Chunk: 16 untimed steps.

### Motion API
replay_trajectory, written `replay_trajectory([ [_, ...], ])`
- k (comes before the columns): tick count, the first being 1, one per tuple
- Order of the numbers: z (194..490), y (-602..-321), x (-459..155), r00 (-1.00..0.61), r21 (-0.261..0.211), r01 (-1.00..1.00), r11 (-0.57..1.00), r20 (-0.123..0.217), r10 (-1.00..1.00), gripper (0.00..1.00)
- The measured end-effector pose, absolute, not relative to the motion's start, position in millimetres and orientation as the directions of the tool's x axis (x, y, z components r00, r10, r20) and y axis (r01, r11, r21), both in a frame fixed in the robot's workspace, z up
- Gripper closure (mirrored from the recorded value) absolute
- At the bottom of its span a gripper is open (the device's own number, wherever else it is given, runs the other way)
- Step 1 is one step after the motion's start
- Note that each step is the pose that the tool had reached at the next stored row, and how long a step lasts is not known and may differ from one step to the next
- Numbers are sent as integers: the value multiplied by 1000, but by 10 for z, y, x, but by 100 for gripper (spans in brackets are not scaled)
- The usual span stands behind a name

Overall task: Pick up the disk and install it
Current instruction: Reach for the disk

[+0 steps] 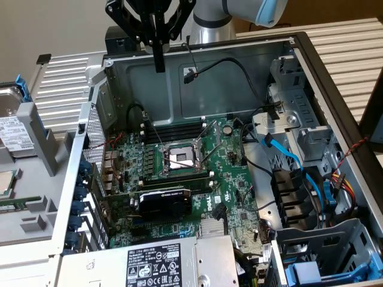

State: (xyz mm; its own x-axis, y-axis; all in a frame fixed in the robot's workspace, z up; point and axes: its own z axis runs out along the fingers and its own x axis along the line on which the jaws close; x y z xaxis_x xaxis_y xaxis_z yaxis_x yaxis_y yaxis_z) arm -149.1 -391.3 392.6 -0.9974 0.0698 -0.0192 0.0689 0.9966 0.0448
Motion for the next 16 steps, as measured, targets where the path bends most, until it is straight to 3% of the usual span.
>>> replay_trajectory([
  [16,3926,-3802,-1527,-997,44,69,997,-20,70,89],
])
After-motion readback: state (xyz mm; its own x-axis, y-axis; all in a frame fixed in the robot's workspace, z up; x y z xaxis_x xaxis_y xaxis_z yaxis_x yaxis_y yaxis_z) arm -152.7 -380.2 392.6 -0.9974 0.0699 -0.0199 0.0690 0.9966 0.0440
